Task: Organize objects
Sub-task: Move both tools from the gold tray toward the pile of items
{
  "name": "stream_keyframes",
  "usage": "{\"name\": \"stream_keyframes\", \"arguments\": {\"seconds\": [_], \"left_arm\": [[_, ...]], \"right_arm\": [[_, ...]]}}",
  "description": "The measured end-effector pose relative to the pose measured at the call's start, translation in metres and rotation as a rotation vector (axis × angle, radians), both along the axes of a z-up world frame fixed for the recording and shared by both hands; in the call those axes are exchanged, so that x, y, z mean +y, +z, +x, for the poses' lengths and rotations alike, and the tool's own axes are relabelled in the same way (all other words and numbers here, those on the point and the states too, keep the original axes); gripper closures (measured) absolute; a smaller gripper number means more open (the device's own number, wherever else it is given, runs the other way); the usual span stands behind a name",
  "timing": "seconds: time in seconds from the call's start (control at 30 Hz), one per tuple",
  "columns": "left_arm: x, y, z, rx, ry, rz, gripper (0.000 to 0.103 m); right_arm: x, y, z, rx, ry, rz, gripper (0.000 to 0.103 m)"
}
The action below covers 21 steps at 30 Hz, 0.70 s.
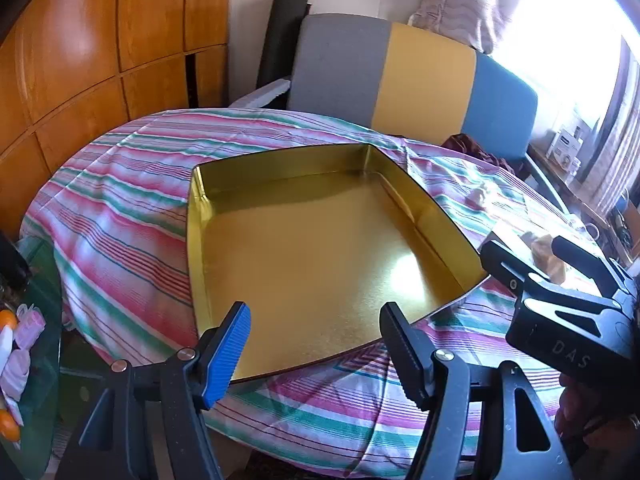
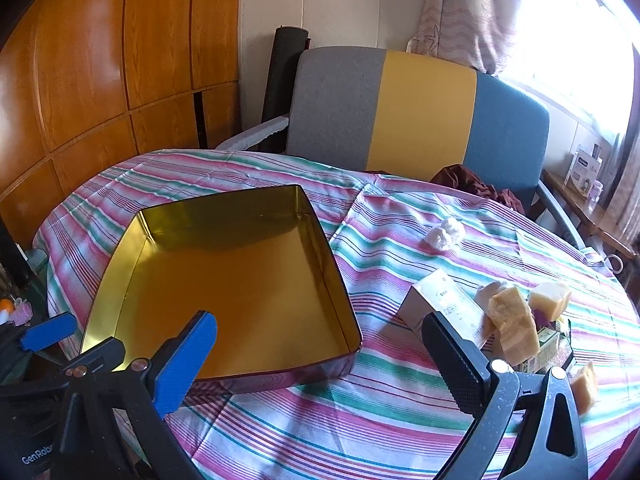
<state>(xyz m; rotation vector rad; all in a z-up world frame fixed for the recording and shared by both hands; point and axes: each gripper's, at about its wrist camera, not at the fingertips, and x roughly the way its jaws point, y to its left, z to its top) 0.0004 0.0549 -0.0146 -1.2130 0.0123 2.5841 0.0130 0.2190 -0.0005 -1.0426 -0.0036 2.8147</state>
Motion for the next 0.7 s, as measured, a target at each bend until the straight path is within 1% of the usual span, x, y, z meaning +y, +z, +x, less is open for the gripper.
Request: {"name": "stream_keyframes", "arguments": {"seconds": [0.07,0.23,0.4,0.7], "left_arm": [[0.006,0.002,0.000,0.004,-0.024,-0.001,0.035],[0.023,0.013,0.000,0.060,-0.059,-0.042,0.035],[0.041,0.020,0.000,0.105,-0.103,-0.077,0.035],[0.071,0.022,0.002,0.141,-0.186,-0.118,0.035]], "right_arm": [[0.005,-0.001,0.000,-0.002,-0.006,-0.005,0.000],[0.028,-0.004,0.003,-0.005,-0.028,-0.037,0.000],[0.062,-0.006,0.010,-0.010,-0.086,-0.069,0.000],[0.131,-0.001,0.022,-0.033,-0.198,-0.105,0.000]]}}
